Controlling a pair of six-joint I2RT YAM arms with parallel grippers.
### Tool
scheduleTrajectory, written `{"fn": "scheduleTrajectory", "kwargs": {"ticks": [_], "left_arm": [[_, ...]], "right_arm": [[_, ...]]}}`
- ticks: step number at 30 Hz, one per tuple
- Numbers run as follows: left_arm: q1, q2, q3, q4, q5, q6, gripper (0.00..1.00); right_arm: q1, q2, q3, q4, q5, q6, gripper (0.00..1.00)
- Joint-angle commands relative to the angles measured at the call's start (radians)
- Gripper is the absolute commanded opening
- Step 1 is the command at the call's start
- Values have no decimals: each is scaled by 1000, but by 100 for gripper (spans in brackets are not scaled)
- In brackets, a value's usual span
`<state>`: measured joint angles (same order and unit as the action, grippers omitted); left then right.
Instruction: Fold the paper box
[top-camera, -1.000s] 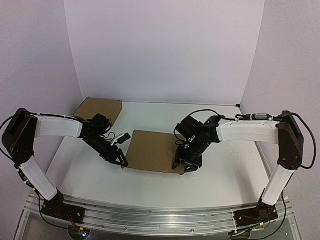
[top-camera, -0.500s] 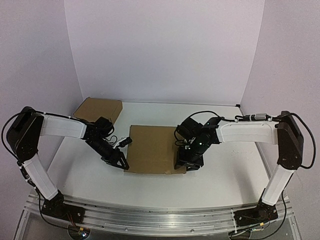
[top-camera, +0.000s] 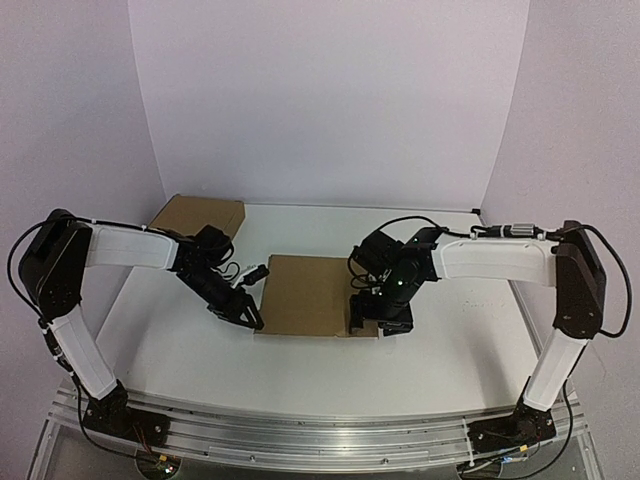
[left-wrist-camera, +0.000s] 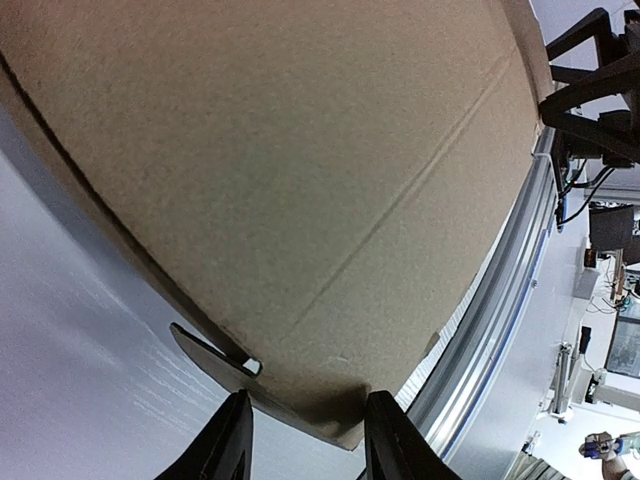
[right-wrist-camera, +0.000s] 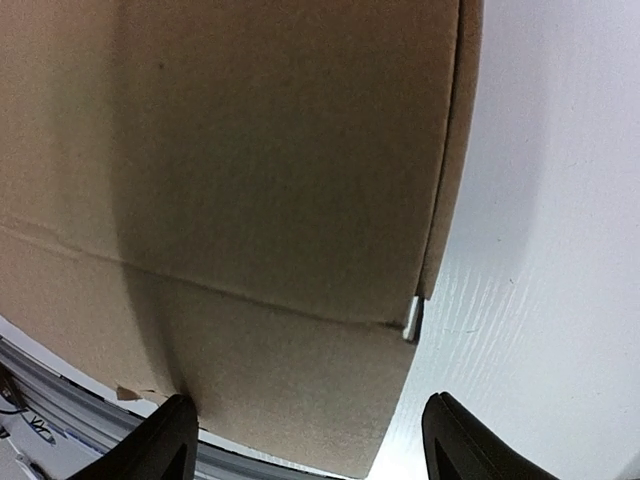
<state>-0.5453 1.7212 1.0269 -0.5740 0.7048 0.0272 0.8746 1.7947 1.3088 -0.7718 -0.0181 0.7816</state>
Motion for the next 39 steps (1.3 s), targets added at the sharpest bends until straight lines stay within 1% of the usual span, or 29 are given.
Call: {"fn": "scheduleTrajectory", "kwargs": {"ticks": [1,3,6,7,13,18,22,25,29,32,35,37,39], "left_arm": [[-5,15,42,18,-1,12,40],[-5,21,41,27,4,10,40],[-5,32,42,37,15,2,40],[-5,35,43,39,15,1,40],[-5,52,49,41,26,-9,40],[-7,54,62,43,81,-16,41],[-8,50,66,28,108,-17,43],[-8,48,66,22,116,-12,45],[-8,49,68,28,119,-18,45],[-8,49,88,-2,118,-5,47],[-4,45,123,-83,106,73,53],[5,34,154,-148,101,189,60],[17,7,174,-196,80,345,65]], "right_arm": [[-24,-3,25,-43,41,-100,79],[-54,1,13,-39,8,-118,75],[-90,19,12,-30,-44,-121,60],[-96,27,14,-26,-54,-122,57],[-98,42,21,12,-78,-126,45],[-104,47,18,44,-97,-124,37],[-106,59,48,51,-97,-123,35],[-106,62,53,51,-65,-135,35],[-106,69,49,52,-26,-177,35],[-106,67,44,50,-11,-185,35],[-106,54,38,41,-13,-164,34],[-106,48,36,35,-19,-147,34],[-106,45,32,27,-22,-141,34]]}}
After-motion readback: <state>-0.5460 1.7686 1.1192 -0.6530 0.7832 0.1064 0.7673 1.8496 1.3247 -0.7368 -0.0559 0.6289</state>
